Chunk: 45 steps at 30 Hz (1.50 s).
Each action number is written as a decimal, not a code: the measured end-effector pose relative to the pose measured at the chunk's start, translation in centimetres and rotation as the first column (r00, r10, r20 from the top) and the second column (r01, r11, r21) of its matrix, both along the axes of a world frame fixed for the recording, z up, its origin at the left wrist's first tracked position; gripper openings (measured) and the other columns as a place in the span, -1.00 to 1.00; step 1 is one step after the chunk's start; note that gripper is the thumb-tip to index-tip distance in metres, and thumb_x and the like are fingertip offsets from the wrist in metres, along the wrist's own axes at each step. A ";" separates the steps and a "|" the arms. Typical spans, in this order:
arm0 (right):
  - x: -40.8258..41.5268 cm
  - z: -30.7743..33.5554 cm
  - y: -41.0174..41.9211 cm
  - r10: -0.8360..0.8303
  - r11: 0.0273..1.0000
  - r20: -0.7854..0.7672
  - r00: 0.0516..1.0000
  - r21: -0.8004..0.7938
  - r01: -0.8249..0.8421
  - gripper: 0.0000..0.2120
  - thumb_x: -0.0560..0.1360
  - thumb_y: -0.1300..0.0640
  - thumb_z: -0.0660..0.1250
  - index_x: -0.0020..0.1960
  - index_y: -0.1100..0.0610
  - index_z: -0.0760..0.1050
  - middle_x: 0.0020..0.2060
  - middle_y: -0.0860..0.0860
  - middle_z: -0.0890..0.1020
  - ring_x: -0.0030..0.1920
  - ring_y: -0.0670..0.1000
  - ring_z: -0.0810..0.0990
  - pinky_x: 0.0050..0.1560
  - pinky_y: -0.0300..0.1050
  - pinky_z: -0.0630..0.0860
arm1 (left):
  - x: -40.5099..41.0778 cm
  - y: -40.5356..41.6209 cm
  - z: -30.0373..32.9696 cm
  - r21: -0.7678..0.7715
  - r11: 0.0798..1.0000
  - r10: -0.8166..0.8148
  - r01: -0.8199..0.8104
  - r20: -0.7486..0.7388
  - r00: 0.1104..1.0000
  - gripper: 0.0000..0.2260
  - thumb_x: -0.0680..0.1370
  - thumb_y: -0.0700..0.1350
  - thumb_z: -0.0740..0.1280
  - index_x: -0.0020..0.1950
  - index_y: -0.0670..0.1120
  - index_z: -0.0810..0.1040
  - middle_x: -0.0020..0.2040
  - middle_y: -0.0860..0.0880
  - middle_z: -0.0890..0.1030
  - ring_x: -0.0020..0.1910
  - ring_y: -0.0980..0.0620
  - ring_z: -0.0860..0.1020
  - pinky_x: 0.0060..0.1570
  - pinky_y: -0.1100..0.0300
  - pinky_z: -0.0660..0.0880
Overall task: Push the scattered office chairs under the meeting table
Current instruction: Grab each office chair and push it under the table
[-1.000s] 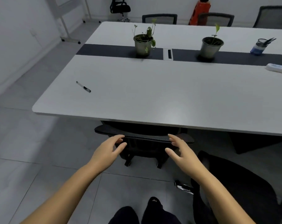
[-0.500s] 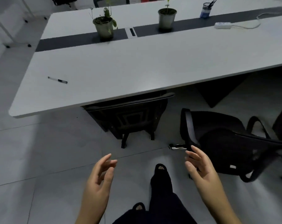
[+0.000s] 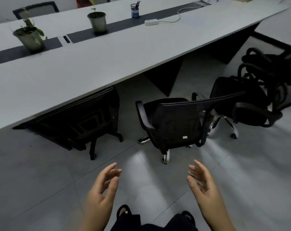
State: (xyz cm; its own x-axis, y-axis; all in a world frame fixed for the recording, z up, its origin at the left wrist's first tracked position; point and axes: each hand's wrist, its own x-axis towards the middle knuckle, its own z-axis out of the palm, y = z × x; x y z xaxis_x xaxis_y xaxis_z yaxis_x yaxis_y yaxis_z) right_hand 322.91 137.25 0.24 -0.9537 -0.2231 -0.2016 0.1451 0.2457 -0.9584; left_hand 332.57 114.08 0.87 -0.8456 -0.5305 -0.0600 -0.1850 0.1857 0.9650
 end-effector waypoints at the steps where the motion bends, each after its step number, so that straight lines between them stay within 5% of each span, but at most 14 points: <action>1: -0.2 0.0 1.9 -0.018 1.000 0.006 1.000 0.008 0.018 -0.60 0.42 0.07 0.28 0.22 -0.18 0.33 0.13 -0.14 0.52 0.09 -0.28 0.49 0.00 -0.35 0.41 | -0.8 1.6 0.0 -0.008 1.000 -0.023 0.023 0.000 1.000 -0.63 0.29 0.46 0.20 0.05 0.44 0.44 0.06 0.21 0.59 0.06 0.20 0.55 0.02 0.22 0.44; 5: -2.3 0.2 10.4 -0.101 0.994 0.004 0.995 0.038 0.101 -0.55 0.34 -0.05 0.27 0.22 -0.19 0.33 0.13 -0.18 0.53 0.10 -0.29 0.49 0.10 -0.23 0.40 | -4.4 9.2 -0.5 0.005 0.996 -0.088 0.088 -0.003 0.996 -0.72 0.33 0.34 0.24 0.03 0.42 0.47 0.05 0.20 0.59 0.04 0.21 0.56 -0.02 0.38 0.49; 7: -3.8 0.5 14.4 -0.137 0.990 -0.008 0.991 0.043 0.137 -0.59 0.37 0.00 0.28 0.20 -0.19 0.33 0.12 -0.18 0.53 0.09 -0.30 0.49 0.08 -0.26 0.40 | -6.5 13.0 -0.9 -0.013 0.993 -0.115 0.115 -0.006 0.993 -0.66 0.31 0.42 0.24 0.03 0.40 0.48 0.04 0.19 0.60 0.02 0.21 0.57 -0.03 0.40 0.48; 13: -8.2 -0.3 22.2 -0.153 0.987 -0.032 0.988 0.047 0.154 -0.58 0.46 0.22 0.31 0.17 -0.20 0.35 0.12 -0.13 0.55 0.09 -0.26 0.51 0.01 -0.40 0.42 | -10.8 20.2 -1.1 -0.039 0.986 -0.161 0.161 0.008 0.987 -0.73 0.36 0.22 0.19 0.04 0.41 0.46 0.06 0.20 0.58 0.03 0.21 0.55 -0.03 0.46 0.45; 28: -26.4 0.0 18.3 -0.001 0.992 -0.158 0.987 0.125 0.021 -0.61 0.49 0.09 0.28 0.28 -0.12 0.34 0.16 -0.20 0.50 0.16 -0.27 0.44 0.10 -0.38 0.36 | -26.0 17.2 -0.4 -0.255 0.965 -0.066 0.066 0.010 0.998 -0.65 0.40 0.23 0.15 0.18 0.32 0.40 0.10 0.29 0.53 0.07 0.28 0.50 -0.04 0.34 0.39; 32: -32.3 -0.8 15.9 0.155 0.935 -0.268 0.951 0.351 -0.054 -0.62 0.51 0.03 0.26 0.31 -0.07 0.33 0.19 -0.17 0.44 0.23 -0.18 0.37 0.19 -0.31 0.26 | -31.1 14.3 -1.8 -0.580 0.789 -0.177 0.203 0.103 0.979 -0.58 0.47 0.19 0.13 0.25 0.06 0.44 0.11 0.16 0.56 0.13 0.23 0.42 0.09 0.23 0.38; 35: -36.9 -2.8 14.2 0.399 0.779 -0.407 0.822 0.623 -0.069 -0.55 0.47 -0.09 0.20 0.32 0.02 0.34 0.21 -0.08 0.47 0.25 -0.06 0.38 0.36 -0.05 0.16 | -34.1 12.0 -3.7 -0.782 0.551 -0.211 0.290 0.206 0.956 -0.45 0.55 0.25 -0.05 0.24 -0.09 0.48 0.11 -0.02 0.59 0.11 0.10 0.43 0.08 0.12 0.42; 38: -41.2 -5.1 13.1 0.614 0.609 -0.388 0.688 0.787 -0.101 -0.52 0.41 -0.14 0.19 0.27 0.04 0.42 0.15 -0.05 0.55 0.19 -0.03 0.47 0.34 -0.01 0.16 | -36.4 10.3 -5.1 -0.824 0.403 -0.174 0.398 0.358 0.917 -0.38 0.56 0.27 -0.18 0.23 -0.04 0.50 0.07 0.00 0.63 0.04 0.05 0.56 0.12 0.13 0.44; 42: -45.0 -6.7 12.9 0.740 0.539 -0.405 0.537 0.835 -0.114 -0.70 0.37 -0.09 0.18 0.00 0.00 0.55 -0.12 -0.11 0.64 -0.09 -0.02 0.61 0.06 -0.15 0.25 | -38.5 9.8 -5.9 -0.858 0.320 -0.098 0.402 0.392 0.915 -0.50 0.52 0.24 0.00 0.06 -0.02 0.61 -0.13 0.07 0.68 -0.18 0.06 0.63 -0.12 0.27 0.39; 45: -47.2 -7.0 13.1 0.773 0.539 -0.417 0.478 0.829 -0.148 -0.74 0.36 -0.09 0.18 -0.06 -0.03 0.53 -0.16 -0.15 0.62 -0.12 -0.06 0.58 0.00 -0.15 0.24 | -39.5 10.1 -6.4 -0.875 0.310 -0.078 0.372 0.366 0.927 -0.53 0.51 0.26 0.02 -0.07 0.00 0.62 -0.19 0.10 0.66 -0.25 0.09 0.61 -0.22 0.25 0.44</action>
State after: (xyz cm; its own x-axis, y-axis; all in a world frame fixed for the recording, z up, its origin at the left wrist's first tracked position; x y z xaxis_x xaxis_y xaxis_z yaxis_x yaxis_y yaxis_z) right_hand 275.67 150.36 -6.80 -0.5971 -0.7902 0.1382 -0.7971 0.5649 -0.2135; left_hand 293.09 124.20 -5.49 -0.9785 -0.1555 0.1354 -0.1463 0.9864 0.0754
